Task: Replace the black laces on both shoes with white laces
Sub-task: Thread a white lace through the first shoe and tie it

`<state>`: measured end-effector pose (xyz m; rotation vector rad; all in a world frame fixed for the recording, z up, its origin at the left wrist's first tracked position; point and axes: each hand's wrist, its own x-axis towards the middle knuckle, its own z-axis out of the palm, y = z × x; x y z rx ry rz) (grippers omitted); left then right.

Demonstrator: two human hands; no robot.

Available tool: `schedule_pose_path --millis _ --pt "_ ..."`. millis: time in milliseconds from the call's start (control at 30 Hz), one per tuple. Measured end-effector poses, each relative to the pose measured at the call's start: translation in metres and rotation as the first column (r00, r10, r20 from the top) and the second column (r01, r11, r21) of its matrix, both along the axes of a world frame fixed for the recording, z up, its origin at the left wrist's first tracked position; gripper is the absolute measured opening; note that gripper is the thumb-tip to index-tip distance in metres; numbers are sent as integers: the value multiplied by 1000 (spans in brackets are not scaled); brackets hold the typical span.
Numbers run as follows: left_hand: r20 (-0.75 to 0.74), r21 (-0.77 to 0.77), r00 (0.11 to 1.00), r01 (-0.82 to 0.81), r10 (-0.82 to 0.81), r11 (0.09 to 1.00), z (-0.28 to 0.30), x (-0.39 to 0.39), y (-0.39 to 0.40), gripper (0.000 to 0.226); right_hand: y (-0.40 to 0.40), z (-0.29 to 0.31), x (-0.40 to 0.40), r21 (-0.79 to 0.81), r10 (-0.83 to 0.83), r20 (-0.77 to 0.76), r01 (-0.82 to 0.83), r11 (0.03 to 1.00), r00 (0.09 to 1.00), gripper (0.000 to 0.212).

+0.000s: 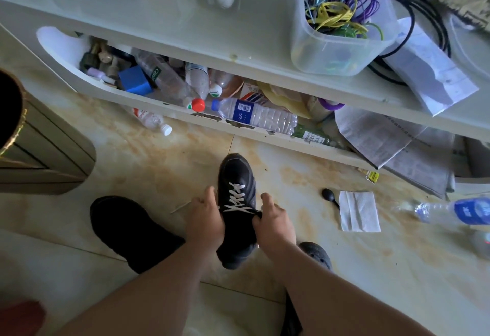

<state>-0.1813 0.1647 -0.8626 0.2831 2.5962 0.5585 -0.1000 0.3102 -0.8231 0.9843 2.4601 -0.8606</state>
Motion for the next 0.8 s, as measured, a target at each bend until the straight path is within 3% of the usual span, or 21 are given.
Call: schedule_pose_path --millis 100,167,267,367,433,467,567,667,733,800 --pt "-58 -9 994 95 -95 995 1 -7 -13 48 0 7 4 21 25 -4 -25 999 1000 44" --pt "-31 12 995 98 -98 995 -4 -9 -16 39 -1 8 7 16 3 8 -3 1000 1000 34" --pt "205 72 972 98 -111 993 -4 2 -11 31 3 5 12 -85 1 45 2 996 999 24" --pt "504 131 862 -7 -61 991 4 5 -6 33 7 8 4 -246 -17 131 49 968 991 21" --pt "584 161 811 -91 -21 983 3 -4 -2 28 10 11 -7 -302 -115 163 161 939 980 9" --pt "603 185 798 -151 9 971 3 -9 2 24 12 11 -12 -308 -158 175 206 929 972 13" --pt "573 172 815 -222 86 960 9 -16 17 34 7 6 -21 -256 -111 193 160 953 975 16" --pt "399 59 916 -69 40 996 14 -13 24 45 -6 2 -22 -191 -2 178 37 981 984 23" --pt "377 15 926 -31 23 999 12 -14 28 50 -10 -2 -18 -132 -2 156 23 991 988 33" --pt "377 -32 926 45 -30 998 10 -20 33 50 -12 -5 -16 -66 15 132 -6 998 991 28"
